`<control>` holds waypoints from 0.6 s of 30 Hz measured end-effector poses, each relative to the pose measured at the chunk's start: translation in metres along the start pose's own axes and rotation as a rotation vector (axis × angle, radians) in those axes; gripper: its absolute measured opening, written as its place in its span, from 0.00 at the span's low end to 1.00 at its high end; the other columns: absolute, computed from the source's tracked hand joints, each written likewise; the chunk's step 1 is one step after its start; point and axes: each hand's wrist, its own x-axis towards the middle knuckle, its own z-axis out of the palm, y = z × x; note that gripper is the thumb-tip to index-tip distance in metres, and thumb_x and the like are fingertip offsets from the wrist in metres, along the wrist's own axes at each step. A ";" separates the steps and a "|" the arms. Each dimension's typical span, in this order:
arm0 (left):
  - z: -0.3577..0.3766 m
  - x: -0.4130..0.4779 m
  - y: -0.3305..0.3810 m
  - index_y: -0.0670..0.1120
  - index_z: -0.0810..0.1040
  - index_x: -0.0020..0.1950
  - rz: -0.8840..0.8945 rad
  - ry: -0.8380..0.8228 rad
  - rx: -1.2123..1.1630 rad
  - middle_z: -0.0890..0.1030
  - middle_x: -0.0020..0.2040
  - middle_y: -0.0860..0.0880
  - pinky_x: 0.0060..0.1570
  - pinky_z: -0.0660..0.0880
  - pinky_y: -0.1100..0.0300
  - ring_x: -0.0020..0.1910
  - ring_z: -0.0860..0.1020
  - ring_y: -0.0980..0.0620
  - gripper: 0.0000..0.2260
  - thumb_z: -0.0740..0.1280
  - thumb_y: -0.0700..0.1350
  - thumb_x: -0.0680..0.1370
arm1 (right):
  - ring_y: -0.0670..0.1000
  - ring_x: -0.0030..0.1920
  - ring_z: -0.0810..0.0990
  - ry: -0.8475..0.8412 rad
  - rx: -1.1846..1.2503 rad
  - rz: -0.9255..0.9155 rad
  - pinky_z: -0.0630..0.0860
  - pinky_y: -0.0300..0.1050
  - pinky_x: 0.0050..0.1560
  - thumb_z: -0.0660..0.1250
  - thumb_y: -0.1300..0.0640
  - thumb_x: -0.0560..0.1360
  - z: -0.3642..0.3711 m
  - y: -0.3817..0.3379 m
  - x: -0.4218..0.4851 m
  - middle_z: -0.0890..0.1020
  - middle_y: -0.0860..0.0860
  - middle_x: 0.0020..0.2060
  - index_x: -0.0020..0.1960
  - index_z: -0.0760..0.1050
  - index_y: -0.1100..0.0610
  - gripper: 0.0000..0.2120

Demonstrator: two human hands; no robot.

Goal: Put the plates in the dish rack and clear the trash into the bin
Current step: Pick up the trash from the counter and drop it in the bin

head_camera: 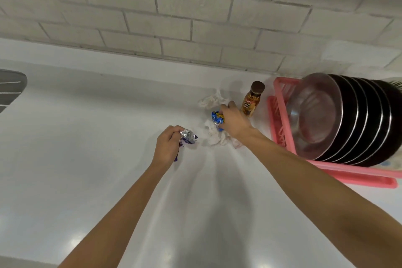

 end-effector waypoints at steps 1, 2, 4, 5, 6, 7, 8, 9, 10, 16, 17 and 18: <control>0.000 -0.002 0.003 0.40 0.81 0.47 -0.029 -0.005 -0.022 0.79 0.44 0.41 0.28 0.70 0.67 0.33 0.74 0.51 0.15 0.54 0.34 0.79 | 0.60 0.47 0.80 0.021 0.010 -0.012 0.76 0.48 0.41 0.74 0.59 0.71 -0.003 0.002 -0.002 0.70 0.58 0.58 0.62 0.70 0.61 0.23; 0.000 -0.004 0.006 0.40 0.81 0.47 -0.059 -0.011 -0.030 0.78 0.38 0.42 0.25 0.68 0.64 0.29 0.71 0.49 0.15 0.54 0.36 0.78 | 0.60 0.46 0.79 0.035 0.027 -0.026 0.75 0.47 0.40 0.75 0.58 0.70 -0.007 0.005 -0.004 0.69 0.58 0.58 0.61 0.70 0.62 0.24; 0.002 -0.005 0.011 0.44 0.80 0.41 -0.104 -0.026 -0.045 0.75 0.29 0.47 0.25 0.63 0.61 0.25 0.66 0.46 0.14 0.54 0.39 0.76 | 0.61 0.45 0.79 0.049 0.054 -0.056 0.74 0.46 0.39 0.76 0.59 0.68 -0.013 0.008 -0.008 0.69 0.59 0.57 0.59 0.71 0.62 0.24; 0.003 -0.006 0.014 0.45 0.78 0.39 -0.123 -0.033 -0.053 0.75 0.28 0.49 0.26 0.63 0.61 0.27 0.66 0.46 0.14 0.55 0.40 0.77 | 0.60 0.44 0.78 0.053 0.058 -0.070 0.73 0.46 0.38 0.76 0.59 0.67 -0.015 0.010 -0.010 0.69 0.59 0.57 0.58 0.71 0.63 0.24; 0.005 -0.005 0.017 0.45 0.77 0.38 -0.139 -0.041 -0.059 0.76 0.29 0.50 0.27 0.63 0.61 0.29 0.66 0.46 0.13 0.56 0.41 0.78 | 0.60 0.43 0.78 0.062 0.053 -0.082 0.73 0.46 0.37 0.76 0.60 0.67 -0.018 0.011 -0.013 0.69 0.59 0.56 0.58 0.70 0.63 0.24; 0.008 -0.006 0.020 0.44 0.75 0.39 -0.143 -0.050 -0.060 0.76 0.31 0.49 0.25 0.63 0.62 0.30 0.66 0.46 0.12 0.57 0.42 0.78 | 0.59 0.43 0.78 0.080 0.052 -0.089 0.73 0.46 0.36 0.76 0.61 0.67 -0.021 0.012 -0.016 0.69 0.58 0.56 0.57 0.70 0.63 0.23; 0.011 -0.006 0.024 0.42 0.75 0.40 -0.143 -0.059 -0.050 0.77 0.34 0.47 0.24 0.63 0.63 0.31 0.66 0.46 0.11 0.59 0.44 0.79 | 0.59 0.43 0.78 0.098 0.062 -0.090 0.72 0.46 0.36 0.75 0.62 0.67 -0.023 0.013 -0.019 0.70 0.59 0.55 0.57 0.70 0.63 0.22; 0.015 -0.006 0.026 0.41 0.75 0.41 -0.138 -0.070 -0.026 0.78 0.36 0.47 0.24 0.63 0.63 0.31 0.67 0.47 0.11 0.61 0.46 0.79 | 0.59 0.43 0.77 0.120 0.083 -0.094 0.71 0.46 0.36 0.73 0.64 0.67 -0.026 0.014 -0.022 0.71 0.59 0.54 0.56 0.70 0.63 0.20; 0.019 -0.007 0.029 0.40 0.75 0.43 -0.132 -0.077 0.004 0.79 0.37 0.49 0.24 0.64 0.63 0.30 0.69 0.49 0.11 0.63 0.47 0.79 | 0.60 0.43 0.77 0.138 0.114 -0.100 0.69 0.47 0.35 0.72 0.66 0.68 -0.030 0.015 -0.026 0.72 0.60 0.53 0.54 0.70 0.63 0.18; 0.036 -0.009 0.037 0.42 0.75 0.47 -0.097 -0.114 0.084 0.78 0.37 0.48 0.22 0.67 0.61 0.28 0.71 0.51 0.07 0.69 0.45 0.77 | 0.55 0.41 0.72 0.138 0.300 -0.088 0.62 0.42 0.30 0.70 0.69 0.69 -0.043 0.017 -0.056 0.72 0.55 0.43 0.49 0.64 0.59 0.16; 0.038 -0.009 0.038 0.42 0.75 0.47 -0.100 -0.117 0.073 0.77 0.37 0.47 0.22 0.67 0.61 0.28 0.73 0.50 0.05 0.68 0.42 0.77 | 0.55 0.42 0.72 0.124 0.335 -0.080 0.62 0.40 0.30 0.69 0.68 0.70 -0.042 0.018 -0.062 0.71 0.54 0.45 0.52 0.65 0.60 0.17; 0.040 -0.010 0.039 0.42 0.76 0.48 -0.107 -0.120 0.052 0.78 0.38 0.47 0.22 0.68 0.62 0.29 0.76 0.49 0.03 0.67 0.40 0.77 | 0.54 0.45 0.73 0.099 0.366 -0.070 0.64 0.39 0.33 0.70 0.67 0.71 -0.041 0.018 -0.067 0.71 0.54 0.47 0.57 0.66 0.60 0.19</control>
